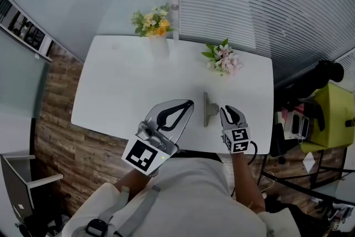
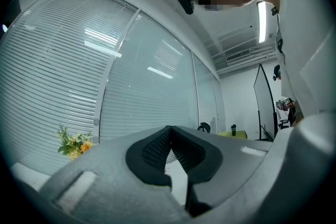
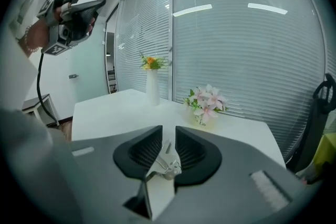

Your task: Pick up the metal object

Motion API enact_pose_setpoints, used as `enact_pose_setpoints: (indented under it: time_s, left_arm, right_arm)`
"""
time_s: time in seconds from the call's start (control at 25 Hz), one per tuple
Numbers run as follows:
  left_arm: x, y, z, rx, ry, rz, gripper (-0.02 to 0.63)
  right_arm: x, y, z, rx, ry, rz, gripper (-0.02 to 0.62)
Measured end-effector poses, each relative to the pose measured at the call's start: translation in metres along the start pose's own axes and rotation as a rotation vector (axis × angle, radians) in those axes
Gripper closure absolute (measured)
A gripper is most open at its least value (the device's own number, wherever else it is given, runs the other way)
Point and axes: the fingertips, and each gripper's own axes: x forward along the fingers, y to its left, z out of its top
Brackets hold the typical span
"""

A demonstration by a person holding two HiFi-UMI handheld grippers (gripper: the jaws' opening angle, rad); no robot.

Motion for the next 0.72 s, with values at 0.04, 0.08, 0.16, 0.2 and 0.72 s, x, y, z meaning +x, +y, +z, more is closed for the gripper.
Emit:
enact_pose_setpoints:
  time_s: [0.04, 0.08, 0.16, 0.2, 0.72]
  left_arm:
    - [0.0, 0.0, 0.0, 0.001, 0.0, 0.001, 0.6]
    - [0.0, 0.0, 0.0, 0.001, 0.0, 0.001, 0.6]
    - [0.0, 0.001, 0.0, 0.002, 0.0, 0.002, 0.6]
    - [0.0, 0.001, 0.0, 0.001, -0.001, 0.004, 0.6]
    - [0.003, 0.003, -0.003, -0.009, 0.004, 0.013, 0.6]
  right_arm:
    - [0.003, -0.002, -0.005, 0.009, 0.008, 0.001, 0.514]
    - [0.006, -0.003, -0.01, 0.019, 0.016, 0.002, 0.512]
    - [0.012, -0.006, -0.02, 0.037, 0.029, 0.002, 0.511]
    - [0.014, -0.007, -0.025, 0.046, 0.036, 0.002, 0.511]
    - [0.044, -0.016, -0.066, 0.153, 0.103, 0.025, 0.495]
